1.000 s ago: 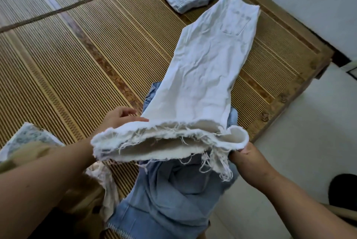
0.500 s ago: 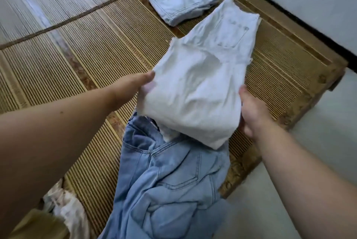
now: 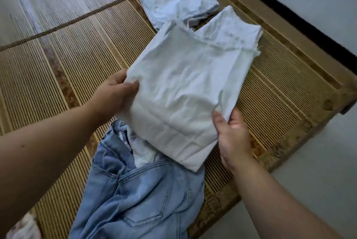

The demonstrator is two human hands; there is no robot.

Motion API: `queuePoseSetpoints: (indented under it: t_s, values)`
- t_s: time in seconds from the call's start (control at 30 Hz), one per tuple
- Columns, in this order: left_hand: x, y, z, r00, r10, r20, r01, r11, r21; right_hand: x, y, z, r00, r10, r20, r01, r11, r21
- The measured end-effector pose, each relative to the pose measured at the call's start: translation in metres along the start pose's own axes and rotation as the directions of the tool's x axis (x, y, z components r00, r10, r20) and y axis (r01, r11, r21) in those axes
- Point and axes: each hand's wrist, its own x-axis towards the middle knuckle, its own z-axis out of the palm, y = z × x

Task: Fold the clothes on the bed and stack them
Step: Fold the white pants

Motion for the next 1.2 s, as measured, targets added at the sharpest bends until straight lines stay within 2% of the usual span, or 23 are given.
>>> queuePoseSetpoints:
  t_s: [0.1,0.17,0.27,0.37,0.47,0.6,0.67,0.73,0.77,0.87,0.97,1.0,1.03,1.1,1.17,1.2]
  values:
    - [0.023,-0.008,0.002,0.969,-0.241,0.043,0.243,0.969,-0.041,0.032,0.009,0.000,0.986,0.144,-0.087,-0.143,0.990,0.014]
    - [0.031,-0.019,0.003,0.887,-0.454,0.079,0.453,0.891,0.028,0.047,0.023,-0.002,0.942,0.308,-0.135,-0.310,0.951,0.004]
    - [0.034,-0.034,0.002,0.793,-0.599,0.112,0.573,0.795,0.197,0.052,0.044,-0.012,0.864,0.479,-0.151,-0.489,0.872,-0.031]
    - [0.036,-0.039,0.000,0.719,-0.681,0.138,0.624,0.720,0.303,0.043,0.052,-0.021,0.856,0.504,-0.112,-0.505,0.863,0.023]
    - [0.038,-0.035,-0.006,0.674,-0.717,0.177,0.660,0.692,0.291,0.032,0.050,-0.024,0.860,0.510,0.017,-0.509,0.858,0.070]
    - [0.044,-0.026,-0.019,0.646,-0.723,0.244,0.665,0.690,0.286,0.036,0.034,-0.020,0.928,0.373,-0.004,-0.373,0.928,0.008]
    - [0.043,-0.021,-0.025,0.601,-0.753,0.266,0.677,0.657,0.331,0.039,0.022,-0.013,0.957,0.291,0.005,-0.291,0.957,0.004]
    - [0.040,-0.019,-0.029,0.563,-0.769,0.303,0.664,0.639,0.389,0.040,0.015,-0.007,0.971,0.238,-0.010,-0.238,0.971,-0.014]
    - [0.038,-0.019,-0.032,0.565,-0.762,0.316,0.657,0.647,0.387,0.039,0.013,-0.004,0.972,0.233,-0.031,-0.234,0.972,-0.014]
    - [0.032,-0.032,-0.043,0.581,-0.756,0.302,0.677,0.655,0.335,0.027,0.023,0.002,0.935,0.342,-0.091,-0.348,0.936,-0.051]
    - [0.017,-0.049,-0.043,0.568,-0.801,0.191,0.636,0.574,0.516,0.009,0.044,0.010,0.811,0.571,-0.125,-0.584,0.801,-0.130]
    - [0.013,-0.054,-0.042,0.571,-0.806,0.153,0.613,0.544,0.573,0.005,0.047,0.012,0.786,0.601,-0.146,-0.617,0.774,-0.140]
    - [0.010,-0.058,-0.040,0.576,-0.807,0.129,0.610,0.529,0.590,0.004,0.047,0.014,0.784,0.596,-0.173,-0.619,0.768,-0.165]
    - [0.008,-0.060,-0.037,0.579,-0.812,0.070,0.661,0.519,0.542,0.006,0.042,0.014,0.833,0.502,-0.233,-0.553,0.770,-0.317]
    - [0.009,-0.059,-0.037,0.606,-0.795,0.032,0.650,0.518,0.556,0.008,0.035,0.013,0.929,0.276,-0.246,-0.369,0.703,-0.608]
    - [0.009,-0.059,-0.036,0.642,-0.767,0.007,0.601,0.509,0.616,0.008,0.033,0.014,0.978,0.121,-0.170,-0.208,0.618,-0.758]
